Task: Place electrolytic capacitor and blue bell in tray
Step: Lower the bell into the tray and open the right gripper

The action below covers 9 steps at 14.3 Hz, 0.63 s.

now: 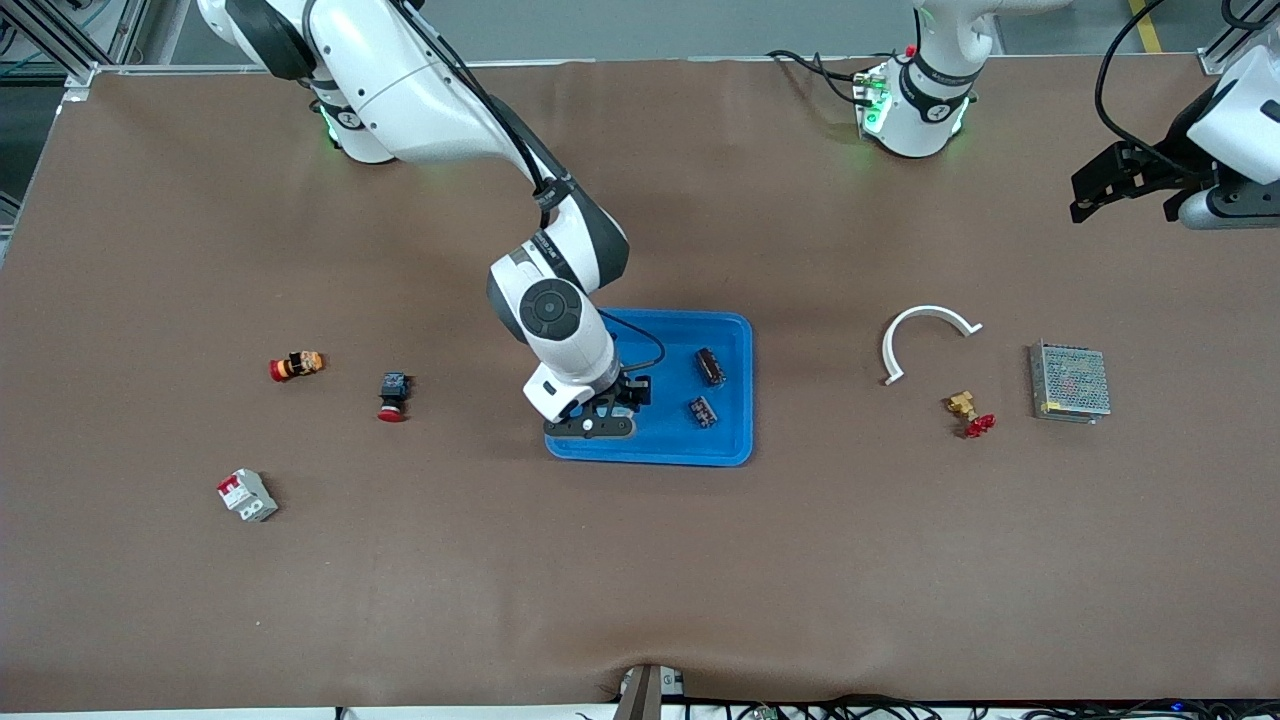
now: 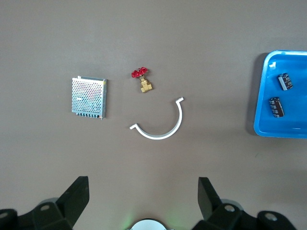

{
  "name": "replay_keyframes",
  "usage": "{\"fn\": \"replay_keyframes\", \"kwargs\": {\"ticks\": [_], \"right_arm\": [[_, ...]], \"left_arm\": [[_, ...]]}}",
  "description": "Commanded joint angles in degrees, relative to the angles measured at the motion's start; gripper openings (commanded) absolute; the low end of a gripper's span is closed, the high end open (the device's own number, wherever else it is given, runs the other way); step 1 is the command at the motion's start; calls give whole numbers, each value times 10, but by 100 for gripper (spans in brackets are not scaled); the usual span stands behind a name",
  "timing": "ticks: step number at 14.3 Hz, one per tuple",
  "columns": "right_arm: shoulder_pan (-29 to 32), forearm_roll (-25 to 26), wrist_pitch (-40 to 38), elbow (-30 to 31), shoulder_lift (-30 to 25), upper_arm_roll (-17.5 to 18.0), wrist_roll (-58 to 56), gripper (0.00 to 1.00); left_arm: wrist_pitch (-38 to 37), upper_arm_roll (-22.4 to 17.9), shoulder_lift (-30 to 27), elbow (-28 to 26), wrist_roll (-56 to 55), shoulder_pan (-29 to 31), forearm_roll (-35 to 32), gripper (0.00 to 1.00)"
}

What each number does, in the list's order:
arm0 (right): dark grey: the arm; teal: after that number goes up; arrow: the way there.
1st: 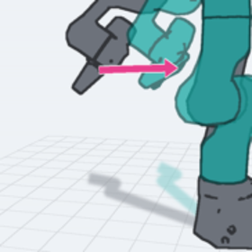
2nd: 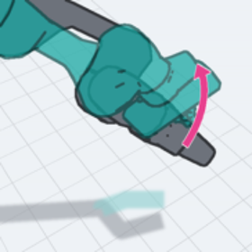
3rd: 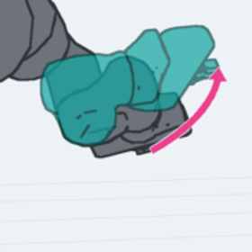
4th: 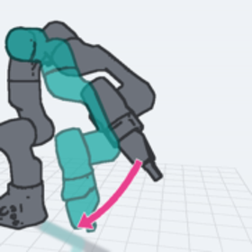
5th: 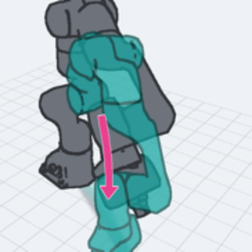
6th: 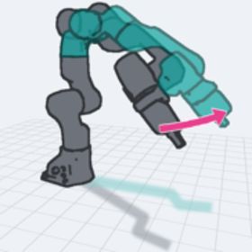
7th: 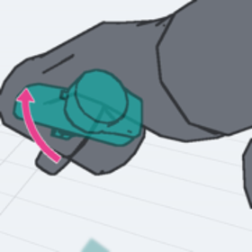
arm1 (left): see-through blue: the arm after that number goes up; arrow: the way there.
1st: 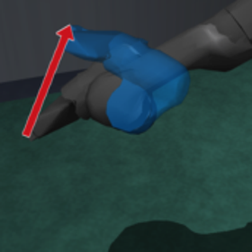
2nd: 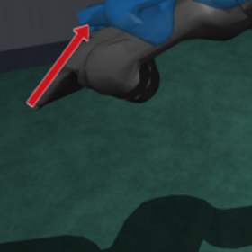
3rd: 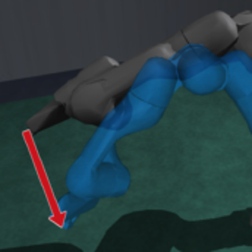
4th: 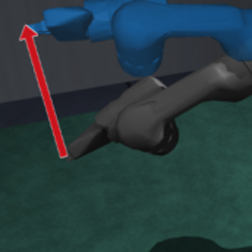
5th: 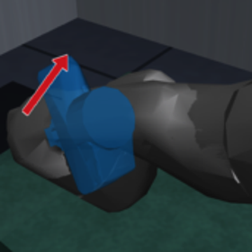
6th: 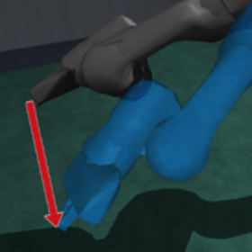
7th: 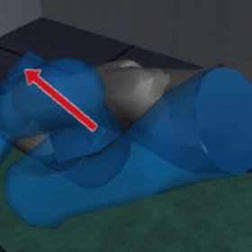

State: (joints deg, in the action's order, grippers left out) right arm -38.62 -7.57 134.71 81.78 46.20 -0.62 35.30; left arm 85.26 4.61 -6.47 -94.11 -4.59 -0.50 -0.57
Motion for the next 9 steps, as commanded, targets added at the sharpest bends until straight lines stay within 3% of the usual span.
{"fn": "replay_keyframes", "kwargs": {"ticks": [1,9], "right_arm": [[-8,5,5,-30,26,-7,14,55],[-8,7,13,-37,42,-11,13,55]], "left_arm": [[-1,-2,-6,-5,-5,0,7,100],[0,-2,-2,-5,-4,-2,4,100]]}}
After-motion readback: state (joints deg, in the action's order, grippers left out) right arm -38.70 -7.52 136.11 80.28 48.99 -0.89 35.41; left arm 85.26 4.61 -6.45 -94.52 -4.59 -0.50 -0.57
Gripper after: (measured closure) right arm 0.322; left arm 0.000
